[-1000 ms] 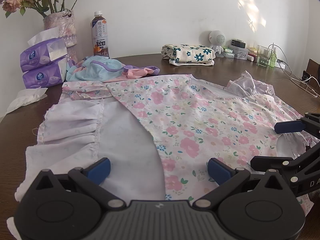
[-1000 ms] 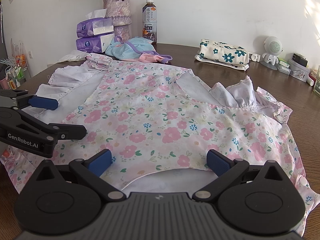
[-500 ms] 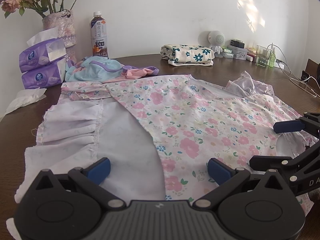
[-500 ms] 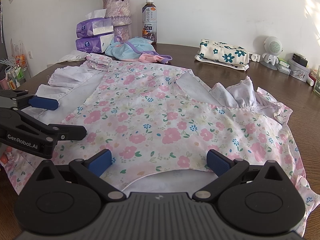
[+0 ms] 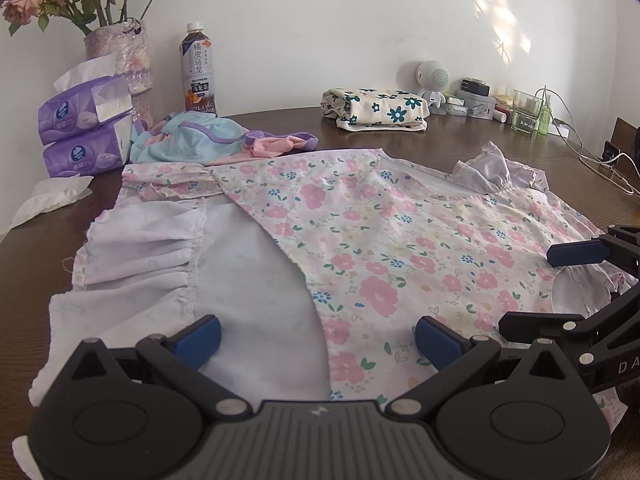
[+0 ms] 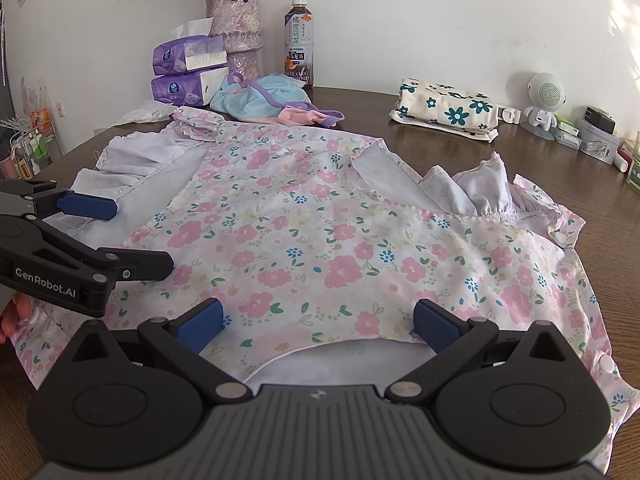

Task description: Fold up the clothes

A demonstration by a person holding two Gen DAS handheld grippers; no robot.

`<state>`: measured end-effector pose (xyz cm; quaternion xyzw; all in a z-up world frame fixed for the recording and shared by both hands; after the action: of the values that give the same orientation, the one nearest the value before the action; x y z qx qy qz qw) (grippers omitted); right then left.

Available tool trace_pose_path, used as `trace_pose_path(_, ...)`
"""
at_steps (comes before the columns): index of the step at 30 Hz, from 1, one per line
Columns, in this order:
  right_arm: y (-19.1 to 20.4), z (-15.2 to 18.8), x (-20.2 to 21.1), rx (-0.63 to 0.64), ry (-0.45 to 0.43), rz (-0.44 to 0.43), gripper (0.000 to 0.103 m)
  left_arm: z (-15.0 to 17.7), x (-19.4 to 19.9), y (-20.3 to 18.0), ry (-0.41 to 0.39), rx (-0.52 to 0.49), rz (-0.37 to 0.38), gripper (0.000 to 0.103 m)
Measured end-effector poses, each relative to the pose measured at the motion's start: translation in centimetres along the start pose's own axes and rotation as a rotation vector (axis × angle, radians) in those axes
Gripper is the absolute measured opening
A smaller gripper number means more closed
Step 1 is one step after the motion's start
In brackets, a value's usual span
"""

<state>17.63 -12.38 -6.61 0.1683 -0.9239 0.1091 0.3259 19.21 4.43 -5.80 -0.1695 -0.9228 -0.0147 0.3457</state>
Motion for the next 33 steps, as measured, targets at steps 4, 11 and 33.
trace_pose_path(4,-0.01,-0.01,0.0,0.0,0.0,0.0,0.102,0.16,-0.01,0.3,-0.001,0.003,-0.002,0.103)
trace_pose_path(11,-0.04,-0.02,0.02,0.0,0.0,-0.001,0.102,0.17,-0.04,0.05,-0.002,0.001,-0.001,0.103)
trace_pose_path(33,-0.09,-0.25,-0.24,-0.012,0.001,0.012,0.102,-0.02,-0.27,-0.04,-0.003,0.006,-0.013,0.103)
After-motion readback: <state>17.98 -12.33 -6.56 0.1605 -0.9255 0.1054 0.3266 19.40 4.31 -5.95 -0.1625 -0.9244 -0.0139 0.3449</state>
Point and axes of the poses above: each gripper's, at about its wrist camera, not at the fingertips, and x roughly against the way its jaws point, y to its left, z to its underside, the point moved 10 cm from there along -x, roughly the way its jaws point, and after that the axes turned 9 degrees about z, right-handed, at the moved point
